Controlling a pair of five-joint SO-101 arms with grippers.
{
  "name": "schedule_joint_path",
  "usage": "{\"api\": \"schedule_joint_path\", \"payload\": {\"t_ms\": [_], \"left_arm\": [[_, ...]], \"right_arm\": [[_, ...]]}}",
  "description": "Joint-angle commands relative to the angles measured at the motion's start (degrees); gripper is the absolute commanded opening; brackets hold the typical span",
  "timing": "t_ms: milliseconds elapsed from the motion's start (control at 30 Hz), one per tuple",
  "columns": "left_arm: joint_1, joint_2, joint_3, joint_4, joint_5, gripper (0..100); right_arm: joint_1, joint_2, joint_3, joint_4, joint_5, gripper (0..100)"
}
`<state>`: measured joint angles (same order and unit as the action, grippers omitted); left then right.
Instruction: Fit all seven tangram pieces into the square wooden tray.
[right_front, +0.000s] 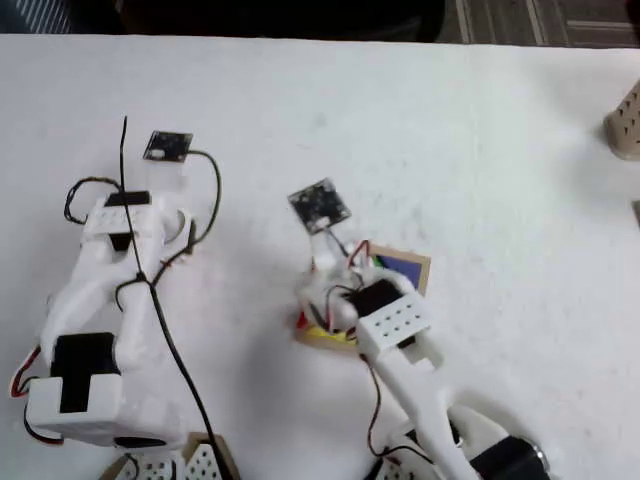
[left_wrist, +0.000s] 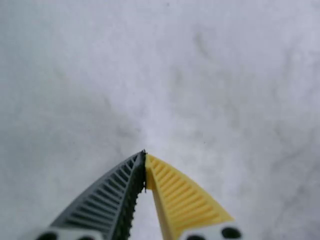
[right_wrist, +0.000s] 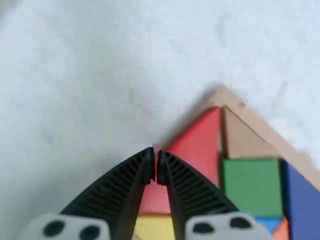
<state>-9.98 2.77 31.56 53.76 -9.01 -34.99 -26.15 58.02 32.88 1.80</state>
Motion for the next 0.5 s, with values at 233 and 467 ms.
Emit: {"api": "schedule_joint_path", "payload": {"t_ms": [233,467], "left_arm": [[0.7,-2.8,0.0,-1.1,-3.0,2],[0.7,-2.8,0.0,-1.1,-3.3,2]], "right_arm": [[-2.3,8.6,1.3,-10.8,7.7,1.8],[1.5,4.4,1.5,-2.2,10.4,1.8]]}}
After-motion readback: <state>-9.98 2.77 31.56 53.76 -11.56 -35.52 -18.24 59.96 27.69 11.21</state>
